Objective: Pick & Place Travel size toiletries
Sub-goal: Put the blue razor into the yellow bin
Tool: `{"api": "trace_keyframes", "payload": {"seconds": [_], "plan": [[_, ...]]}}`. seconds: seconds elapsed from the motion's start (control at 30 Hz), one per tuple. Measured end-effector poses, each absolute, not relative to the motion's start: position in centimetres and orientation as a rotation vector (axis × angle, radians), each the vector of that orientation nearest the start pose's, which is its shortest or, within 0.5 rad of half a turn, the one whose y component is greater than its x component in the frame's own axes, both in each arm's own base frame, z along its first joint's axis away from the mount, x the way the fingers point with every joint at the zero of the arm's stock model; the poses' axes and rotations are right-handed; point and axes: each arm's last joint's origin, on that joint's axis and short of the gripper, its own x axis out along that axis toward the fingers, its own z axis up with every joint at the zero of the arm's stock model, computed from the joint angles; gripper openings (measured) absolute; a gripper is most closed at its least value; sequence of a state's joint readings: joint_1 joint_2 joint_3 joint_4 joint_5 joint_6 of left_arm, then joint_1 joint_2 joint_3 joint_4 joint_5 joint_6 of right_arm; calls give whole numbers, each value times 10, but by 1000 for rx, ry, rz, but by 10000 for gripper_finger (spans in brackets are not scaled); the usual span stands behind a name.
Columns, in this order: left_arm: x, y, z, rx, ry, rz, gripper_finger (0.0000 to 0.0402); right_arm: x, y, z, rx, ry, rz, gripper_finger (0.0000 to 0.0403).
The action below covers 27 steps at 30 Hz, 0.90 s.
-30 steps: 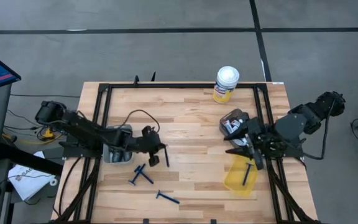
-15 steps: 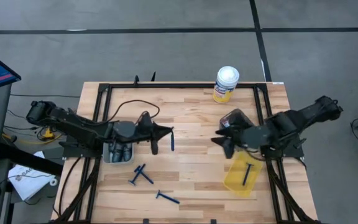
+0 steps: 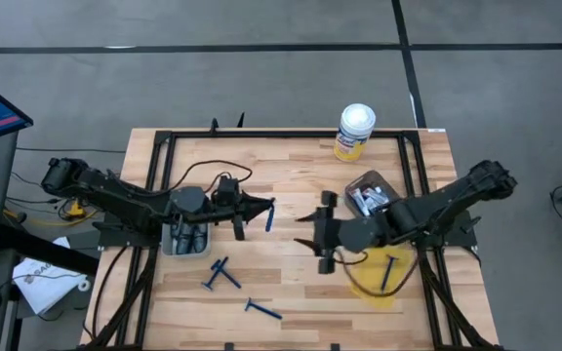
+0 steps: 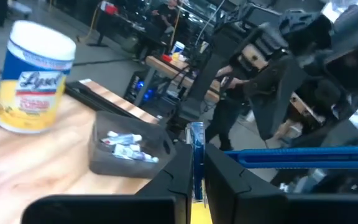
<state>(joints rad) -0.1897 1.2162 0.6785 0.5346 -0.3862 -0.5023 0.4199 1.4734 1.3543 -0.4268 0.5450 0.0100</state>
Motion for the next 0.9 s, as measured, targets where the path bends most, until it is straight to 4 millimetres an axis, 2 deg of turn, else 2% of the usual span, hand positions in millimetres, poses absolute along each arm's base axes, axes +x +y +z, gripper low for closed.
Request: {"api": "trace_keyframes", "payload": {"seconds": [0.13, 0.33, 0.47, 0.6, 0.9], "plan": [[261, -40, 277, -558, -51, 186, 19, 323, 121, 344, -428, 489, -174, 188], [262, -41, 277, -564, -38, 147, 19, 349, 118, 350, -484, 485, -212, 176], [262, -41, 277, -563, -37, 148, 19, 357, 119, 366, -525, 445, -197, 170], [262, -41, 277, -564, -38, 148, 19, 362, 121, 373, -553, 432, -180, 165], [262, -41, 277, -564, -39, 148, 19, 364, 119, 373, -537, 428, -118, 153]]}}
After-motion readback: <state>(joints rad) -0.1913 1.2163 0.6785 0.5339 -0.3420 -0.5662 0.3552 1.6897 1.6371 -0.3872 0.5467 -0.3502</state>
